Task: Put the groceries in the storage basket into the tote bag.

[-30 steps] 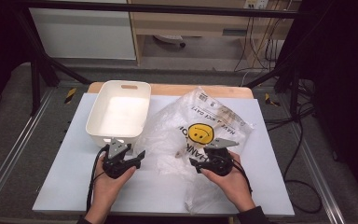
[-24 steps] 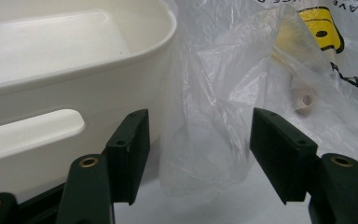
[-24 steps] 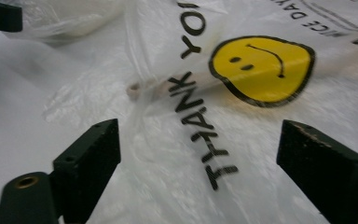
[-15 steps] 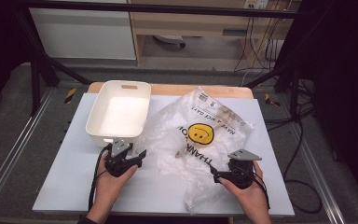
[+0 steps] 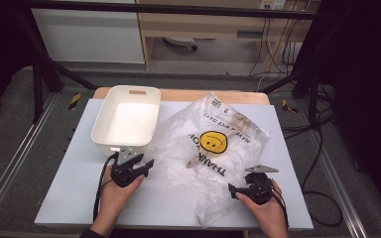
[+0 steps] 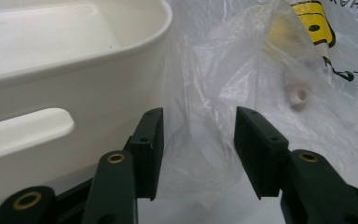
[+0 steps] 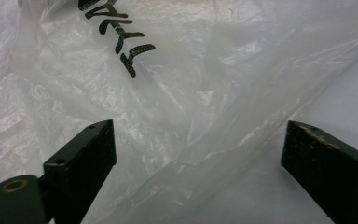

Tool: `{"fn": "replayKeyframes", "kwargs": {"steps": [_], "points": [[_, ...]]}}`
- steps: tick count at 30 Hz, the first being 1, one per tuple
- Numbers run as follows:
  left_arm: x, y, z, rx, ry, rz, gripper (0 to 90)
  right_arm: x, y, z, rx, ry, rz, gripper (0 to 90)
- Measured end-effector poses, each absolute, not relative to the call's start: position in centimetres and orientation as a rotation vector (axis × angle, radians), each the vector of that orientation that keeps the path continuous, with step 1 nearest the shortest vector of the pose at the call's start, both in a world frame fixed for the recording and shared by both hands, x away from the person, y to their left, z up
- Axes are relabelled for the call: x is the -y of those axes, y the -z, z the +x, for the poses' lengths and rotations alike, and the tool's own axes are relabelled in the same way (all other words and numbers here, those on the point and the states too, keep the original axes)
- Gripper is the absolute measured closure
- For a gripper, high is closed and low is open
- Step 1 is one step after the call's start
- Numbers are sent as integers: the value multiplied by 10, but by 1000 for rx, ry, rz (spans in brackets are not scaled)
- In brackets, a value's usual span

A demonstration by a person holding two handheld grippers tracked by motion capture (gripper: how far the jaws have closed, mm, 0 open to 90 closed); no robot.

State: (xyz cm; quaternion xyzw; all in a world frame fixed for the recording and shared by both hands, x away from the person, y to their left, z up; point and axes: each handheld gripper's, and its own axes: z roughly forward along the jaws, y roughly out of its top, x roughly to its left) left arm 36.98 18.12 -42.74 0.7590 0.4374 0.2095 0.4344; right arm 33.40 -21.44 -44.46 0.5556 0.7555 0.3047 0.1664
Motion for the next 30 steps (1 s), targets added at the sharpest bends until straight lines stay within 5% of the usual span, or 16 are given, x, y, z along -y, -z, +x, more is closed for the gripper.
{"fn": "replayKeyframes", "kwargs": {"steps": [8,16,30], "points": [[-183,429,368,-1078,-492,1903,643,217,446,333,-2165,-816,1513,535],[-185,429,368,-1093,-505,1889,570,222,446,341,-2192,-840,1472,827],[-185,422,350,-1069,-483,1885,418,241,442,346,-2223,-851,1448,900]]}}
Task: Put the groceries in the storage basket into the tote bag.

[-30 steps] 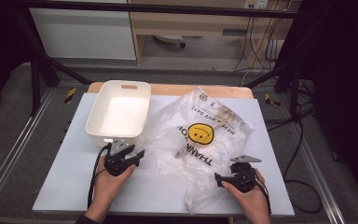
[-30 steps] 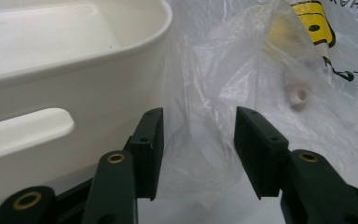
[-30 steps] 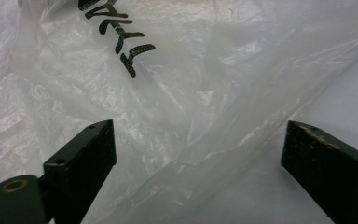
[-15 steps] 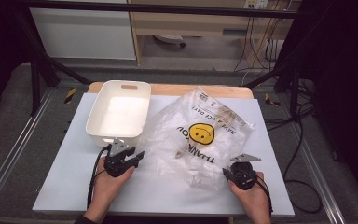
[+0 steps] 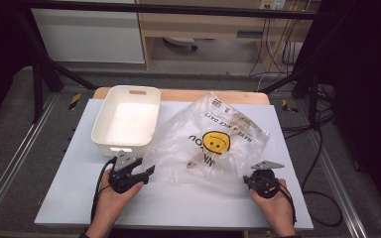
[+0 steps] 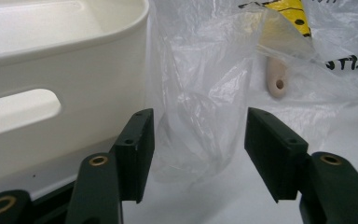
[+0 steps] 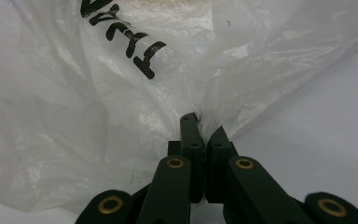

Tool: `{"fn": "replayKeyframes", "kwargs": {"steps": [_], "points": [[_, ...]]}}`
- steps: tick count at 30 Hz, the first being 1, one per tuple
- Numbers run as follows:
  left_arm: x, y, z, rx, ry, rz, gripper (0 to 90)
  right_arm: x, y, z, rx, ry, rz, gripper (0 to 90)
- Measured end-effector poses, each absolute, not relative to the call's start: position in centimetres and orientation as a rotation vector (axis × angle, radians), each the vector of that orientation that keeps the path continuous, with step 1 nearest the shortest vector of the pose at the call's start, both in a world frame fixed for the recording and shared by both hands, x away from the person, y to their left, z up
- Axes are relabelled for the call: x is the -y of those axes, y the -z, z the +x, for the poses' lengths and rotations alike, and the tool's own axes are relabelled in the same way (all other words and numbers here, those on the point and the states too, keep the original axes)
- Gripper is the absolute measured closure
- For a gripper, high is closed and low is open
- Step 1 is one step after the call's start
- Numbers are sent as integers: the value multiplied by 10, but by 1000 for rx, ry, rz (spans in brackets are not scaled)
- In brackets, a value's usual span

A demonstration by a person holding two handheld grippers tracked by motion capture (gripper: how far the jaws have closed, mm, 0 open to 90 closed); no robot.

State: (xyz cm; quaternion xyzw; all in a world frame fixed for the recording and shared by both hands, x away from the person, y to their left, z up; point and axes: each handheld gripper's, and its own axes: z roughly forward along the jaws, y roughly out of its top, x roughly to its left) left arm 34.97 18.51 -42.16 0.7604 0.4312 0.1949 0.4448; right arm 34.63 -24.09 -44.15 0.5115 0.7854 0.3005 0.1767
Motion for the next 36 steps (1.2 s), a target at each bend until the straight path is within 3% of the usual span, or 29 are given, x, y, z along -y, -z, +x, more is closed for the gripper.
{"fn": "replayKeyframes", "kwargs": {"steps": [16,26,30,32,36], "points": [[-172,408,328,-978,-465,1867,349,296,436,361,-2147,-838,1473,900],[-165,410,330,-973,-456,1877,346,345,440,383,-2090,-851,1501,900],[-159,412,334,-979,-461,1870,346,346,440,382,-2109,-902,1481,891],[-158,411,337,-979,-464,1869,346,342,439,380,-2125,-942,1467,830],[-155,409,336,-972,-467,1860,343,331,437,374,-2150,-951,1460,566]]}}
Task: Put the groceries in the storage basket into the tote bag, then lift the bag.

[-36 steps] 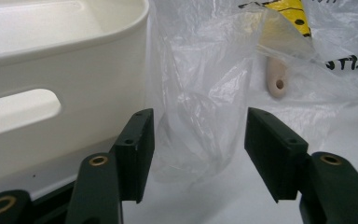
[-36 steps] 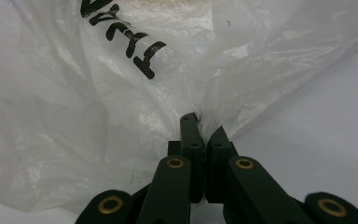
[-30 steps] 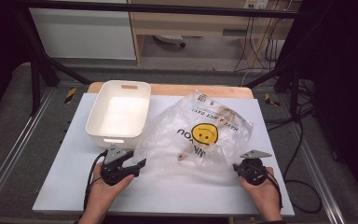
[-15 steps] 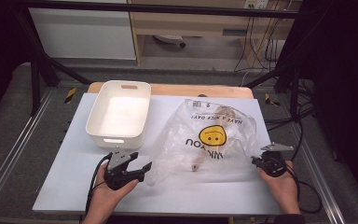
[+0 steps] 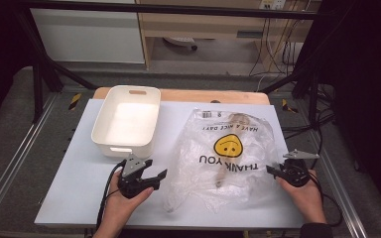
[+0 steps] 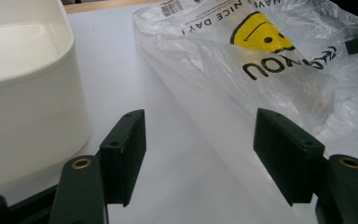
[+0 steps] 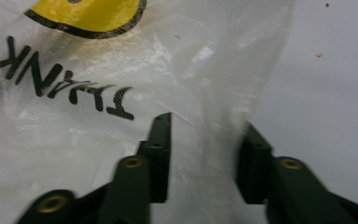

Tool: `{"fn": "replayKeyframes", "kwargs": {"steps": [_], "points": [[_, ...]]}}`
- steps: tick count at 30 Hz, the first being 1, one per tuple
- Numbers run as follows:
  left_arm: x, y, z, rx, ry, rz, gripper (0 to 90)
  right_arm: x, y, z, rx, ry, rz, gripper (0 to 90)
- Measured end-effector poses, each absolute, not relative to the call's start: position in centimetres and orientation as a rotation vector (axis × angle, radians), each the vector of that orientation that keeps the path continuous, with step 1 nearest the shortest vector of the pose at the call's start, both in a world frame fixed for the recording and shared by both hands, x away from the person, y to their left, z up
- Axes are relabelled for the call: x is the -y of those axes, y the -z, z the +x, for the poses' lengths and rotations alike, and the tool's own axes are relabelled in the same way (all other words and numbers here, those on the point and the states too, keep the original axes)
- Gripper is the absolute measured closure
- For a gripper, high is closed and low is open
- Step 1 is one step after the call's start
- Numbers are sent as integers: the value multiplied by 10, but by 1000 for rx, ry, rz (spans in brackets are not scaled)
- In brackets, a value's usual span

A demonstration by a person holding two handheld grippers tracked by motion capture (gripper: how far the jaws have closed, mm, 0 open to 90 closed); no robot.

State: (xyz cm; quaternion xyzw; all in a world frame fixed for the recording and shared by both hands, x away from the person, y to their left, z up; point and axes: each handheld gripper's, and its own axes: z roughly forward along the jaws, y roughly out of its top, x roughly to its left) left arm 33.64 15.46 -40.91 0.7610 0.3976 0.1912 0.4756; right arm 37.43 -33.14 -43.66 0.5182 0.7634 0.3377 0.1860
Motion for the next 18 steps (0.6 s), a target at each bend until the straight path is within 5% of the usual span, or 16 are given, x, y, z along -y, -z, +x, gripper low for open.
{"fn": "replayKeyframes", "kwargs": {"steps": [4,9,18], "points": [[-152,404,336,-965,-481,1848,339,321,430,364,-2116,-957,1466,330],[-152,400,335,-969,-493,1824,333,310,422,356,-2062,-961,1463,149],[-151,400,335,-972,-501,1825,328,313,424,342,-2055,-991,1488,84]]}}
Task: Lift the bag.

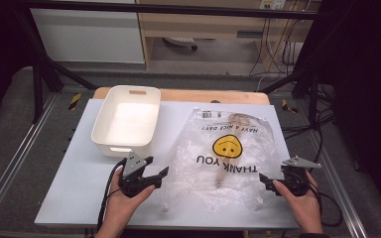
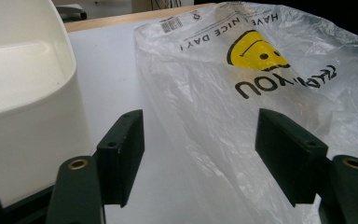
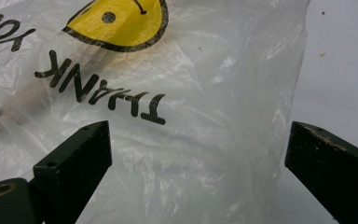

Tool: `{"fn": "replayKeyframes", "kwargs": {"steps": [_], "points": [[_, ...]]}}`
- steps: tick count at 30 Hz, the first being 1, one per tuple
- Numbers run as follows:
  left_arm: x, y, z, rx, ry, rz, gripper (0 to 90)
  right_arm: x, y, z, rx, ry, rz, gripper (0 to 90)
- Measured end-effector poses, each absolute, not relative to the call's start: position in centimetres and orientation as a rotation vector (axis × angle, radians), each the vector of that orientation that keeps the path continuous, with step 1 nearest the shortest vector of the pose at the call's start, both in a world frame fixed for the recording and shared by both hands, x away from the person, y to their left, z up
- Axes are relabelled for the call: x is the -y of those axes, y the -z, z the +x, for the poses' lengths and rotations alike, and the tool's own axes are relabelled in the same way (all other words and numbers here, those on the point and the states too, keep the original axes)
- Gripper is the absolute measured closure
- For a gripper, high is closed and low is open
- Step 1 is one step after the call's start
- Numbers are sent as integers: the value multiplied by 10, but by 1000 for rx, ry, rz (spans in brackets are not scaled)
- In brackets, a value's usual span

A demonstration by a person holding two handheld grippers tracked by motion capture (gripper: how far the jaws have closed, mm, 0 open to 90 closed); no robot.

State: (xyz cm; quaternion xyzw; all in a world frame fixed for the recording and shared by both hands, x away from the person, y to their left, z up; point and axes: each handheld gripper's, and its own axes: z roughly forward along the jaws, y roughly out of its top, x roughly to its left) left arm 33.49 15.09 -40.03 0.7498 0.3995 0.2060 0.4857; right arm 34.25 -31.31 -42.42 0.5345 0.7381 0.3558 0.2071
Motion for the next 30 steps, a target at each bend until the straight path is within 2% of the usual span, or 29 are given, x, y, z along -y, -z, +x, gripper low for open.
{"fn": "replayKeyframes", "kwargs": {"steps": [13,18,25,27,30], "points": [[-150,414,346,-996,-478,1864,314,309,432,329,-2086,-986,1499,79],[-150,429,355,-1034,-459,1919,271,309,434,330,-2101,-981,1503,80],[-141,441,361,-1003,-336,1944,270,308,434,329,-2104,-978,1499,79],[-135,443,362,-997,-315,1945,275,308,433,329,-2102,-978,1502,79],[-124,449,364,-995,-301,2002,335,309,433,329,-2093,-982,1494,79]]}}
